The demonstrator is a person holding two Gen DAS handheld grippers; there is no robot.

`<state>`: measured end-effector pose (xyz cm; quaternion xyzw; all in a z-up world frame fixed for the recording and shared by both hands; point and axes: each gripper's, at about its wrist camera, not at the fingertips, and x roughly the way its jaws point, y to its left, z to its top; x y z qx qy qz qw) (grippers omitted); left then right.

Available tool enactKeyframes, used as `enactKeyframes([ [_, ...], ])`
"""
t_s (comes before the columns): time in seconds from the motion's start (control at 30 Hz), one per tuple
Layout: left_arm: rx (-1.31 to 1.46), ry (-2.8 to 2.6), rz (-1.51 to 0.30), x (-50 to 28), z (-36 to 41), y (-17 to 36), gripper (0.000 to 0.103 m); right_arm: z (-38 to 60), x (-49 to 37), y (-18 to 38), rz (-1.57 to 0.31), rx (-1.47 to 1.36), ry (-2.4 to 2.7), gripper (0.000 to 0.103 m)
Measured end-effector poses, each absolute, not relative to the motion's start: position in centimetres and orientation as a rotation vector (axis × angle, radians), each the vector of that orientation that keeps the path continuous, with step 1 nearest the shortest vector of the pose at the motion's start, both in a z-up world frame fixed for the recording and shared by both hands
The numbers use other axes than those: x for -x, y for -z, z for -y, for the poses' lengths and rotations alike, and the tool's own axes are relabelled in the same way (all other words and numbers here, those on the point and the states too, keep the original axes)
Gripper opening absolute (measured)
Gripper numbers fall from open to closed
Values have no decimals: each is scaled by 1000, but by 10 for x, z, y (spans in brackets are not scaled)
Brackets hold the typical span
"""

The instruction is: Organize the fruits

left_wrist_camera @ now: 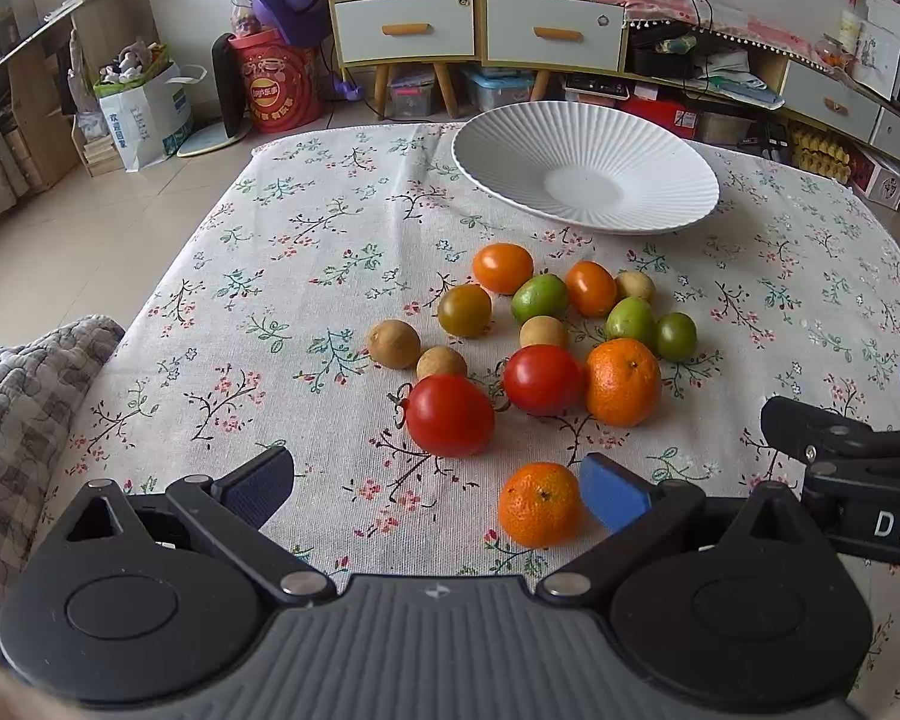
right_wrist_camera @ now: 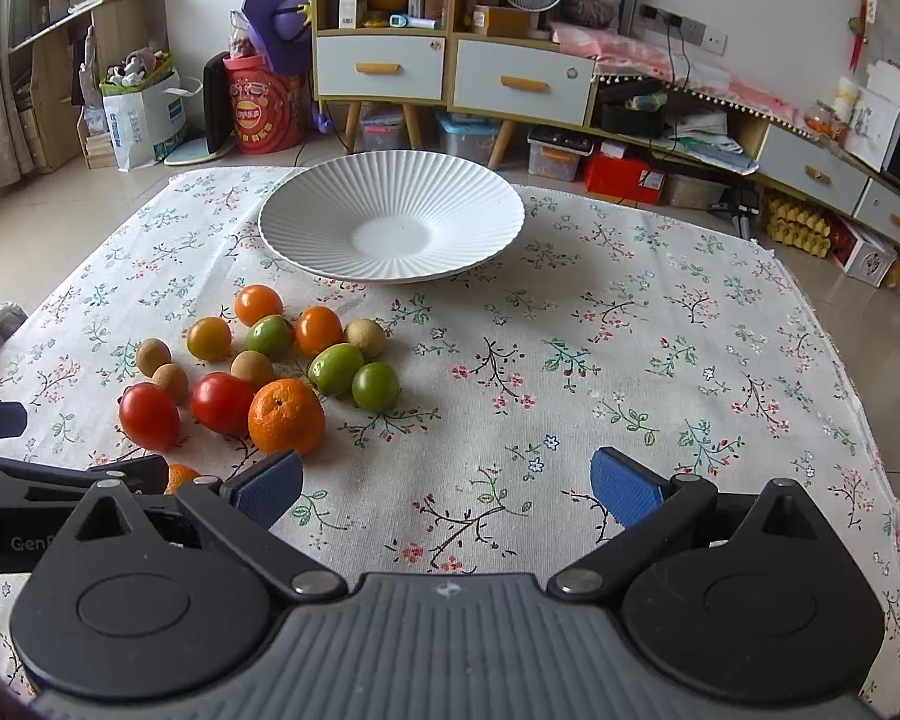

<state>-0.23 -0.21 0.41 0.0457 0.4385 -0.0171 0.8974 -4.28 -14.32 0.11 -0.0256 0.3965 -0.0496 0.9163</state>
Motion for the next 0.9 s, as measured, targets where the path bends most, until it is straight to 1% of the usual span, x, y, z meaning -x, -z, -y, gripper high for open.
enactKeyframes([
  [0.9,-96,36,-906,3,2,-5,96,142,42,-4,-811,53,99,102],
])
